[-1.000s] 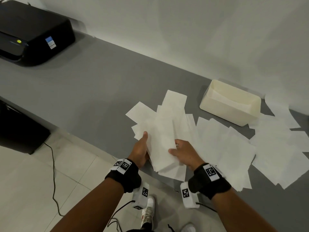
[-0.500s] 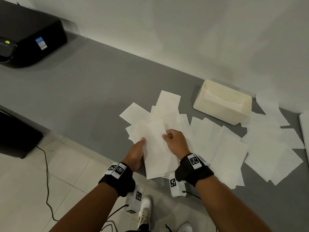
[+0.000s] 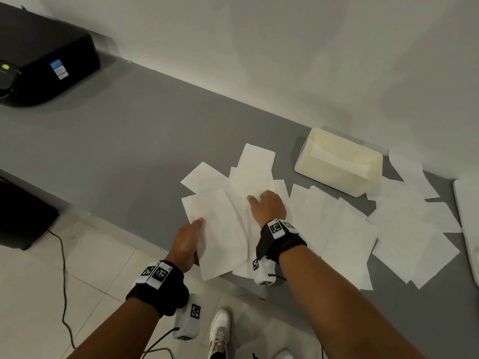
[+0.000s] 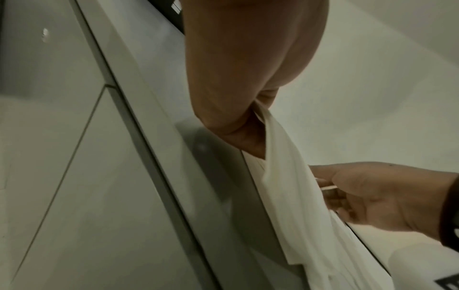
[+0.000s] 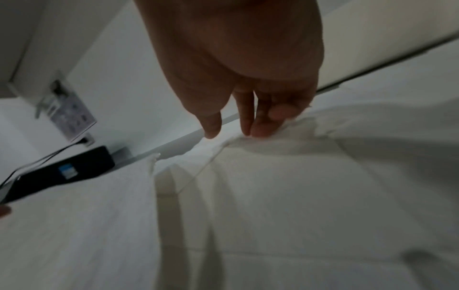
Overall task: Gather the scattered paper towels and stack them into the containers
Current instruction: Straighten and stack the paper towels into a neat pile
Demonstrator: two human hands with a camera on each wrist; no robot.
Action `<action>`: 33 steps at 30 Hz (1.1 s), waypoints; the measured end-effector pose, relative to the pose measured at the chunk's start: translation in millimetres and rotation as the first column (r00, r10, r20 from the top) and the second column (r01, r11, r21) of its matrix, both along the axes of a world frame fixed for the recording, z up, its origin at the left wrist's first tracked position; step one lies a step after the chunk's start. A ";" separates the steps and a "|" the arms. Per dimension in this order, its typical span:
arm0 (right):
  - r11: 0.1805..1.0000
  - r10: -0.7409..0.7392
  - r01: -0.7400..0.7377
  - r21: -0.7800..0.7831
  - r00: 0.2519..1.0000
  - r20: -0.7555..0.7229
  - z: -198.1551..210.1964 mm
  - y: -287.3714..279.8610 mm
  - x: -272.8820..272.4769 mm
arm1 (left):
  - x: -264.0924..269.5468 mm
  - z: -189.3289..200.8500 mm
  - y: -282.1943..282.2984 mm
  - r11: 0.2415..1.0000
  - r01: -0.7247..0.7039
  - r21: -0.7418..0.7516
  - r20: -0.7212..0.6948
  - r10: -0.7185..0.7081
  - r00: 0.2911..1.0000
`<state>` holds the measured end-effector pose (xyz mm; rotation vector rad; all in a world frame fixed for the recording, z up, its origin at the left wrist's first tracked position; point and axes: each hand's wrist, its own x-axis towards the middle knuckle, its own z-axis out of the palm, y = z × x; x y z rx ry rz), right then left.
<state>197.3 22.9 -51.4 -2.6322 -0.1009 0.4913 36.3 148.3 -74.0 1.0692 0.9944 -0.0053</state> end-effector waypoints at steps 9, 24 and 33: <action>0.952 0.251 -0.253 -0.173 0.967 -0.033 -3.1 37.5 13.3 | -11.6 6.5 5.7 1.000 -0.022 0.001 0.021 0.022 1.000; 0.538 -0.070 0.455 0.709 0.863 -0.500 36.0 -29.0 -49.0 | -3.8 11.8 -5.9 0.995 -0.046 -0.093 0.062 0.052 0.997; 0.837 0.071 0.116 0.535 0.946 -0.317 17.5 -24.9 -103.3 | 3.1 6.0 -11.4 0.998 -0.049 -0.037 0.082 0.052 0.995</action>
